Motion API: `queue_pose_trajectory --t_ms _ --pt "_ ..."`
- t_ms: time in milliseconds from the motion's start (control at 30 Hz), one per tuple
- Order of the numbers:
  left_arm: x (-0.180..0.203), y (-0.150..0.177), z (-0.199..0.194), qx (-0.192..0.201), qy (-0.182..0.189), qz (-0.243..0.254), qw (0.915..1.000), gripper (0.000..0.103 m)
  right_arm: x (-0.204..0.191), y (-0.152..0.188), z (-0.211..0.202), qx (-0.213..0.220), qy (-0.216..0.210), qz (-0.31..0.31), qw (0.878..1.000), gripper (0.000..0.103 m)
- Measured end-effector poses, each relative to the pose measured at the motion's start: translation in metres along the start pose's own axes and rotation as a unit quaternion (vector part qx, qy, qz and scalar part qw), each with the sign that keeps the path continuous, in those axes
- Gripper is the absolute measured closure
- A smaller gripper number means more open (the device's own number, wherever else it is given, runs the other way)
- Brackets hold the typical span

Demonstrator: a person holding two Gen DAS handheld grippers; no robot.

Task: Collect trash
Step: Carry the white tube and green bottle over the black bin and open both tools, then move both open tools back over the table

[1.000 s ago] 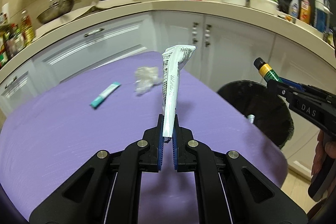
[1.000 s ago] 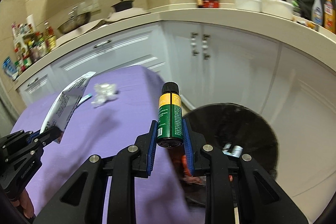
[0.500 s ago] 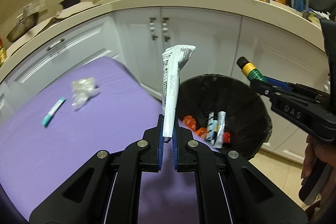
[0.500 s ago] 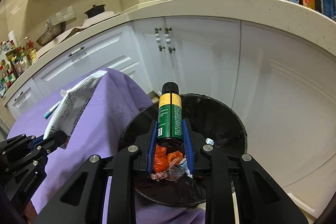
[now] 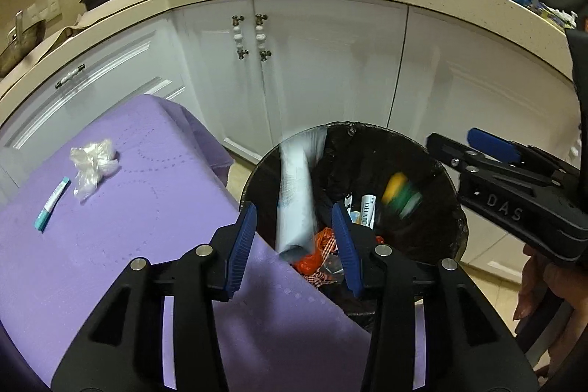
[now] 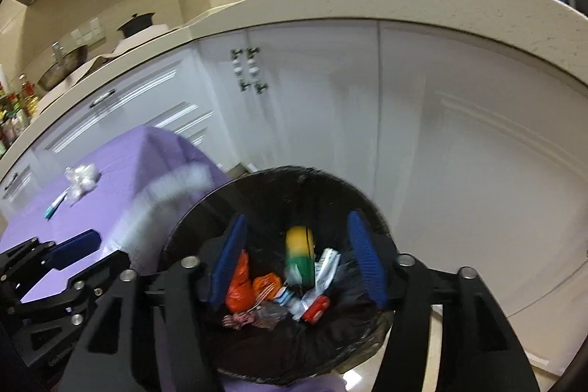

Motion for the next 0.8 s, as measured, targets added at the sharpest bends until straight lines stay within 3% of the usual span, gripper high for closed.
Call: queue_pose_trajectory --t_ms 400,800 --pt "-0.034 0.006 -0.016 0.011 -0.014 -0.032 0.9993 0.059 -0.022 -0.002 -0.004 0.002 -0.011 -0.010 1.000 0.040" --pt "-0.132 0.031 -0.042 0.026 -0.064 -0.109 0.9917 0.052 -0.113 -0.007 0.004 -0.007 -0.058 -0.073 0.996 0.038"
Point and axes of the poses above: each gripper's, at about its wrist camera, not at the fingertips, and z roughly the way its jaws point, x to its right, y to its underside, the point moved 9 cm from there along z, roughly the way its jaws point, and after that the axes turned 15 degrees about -x, right-handed, at the moved point
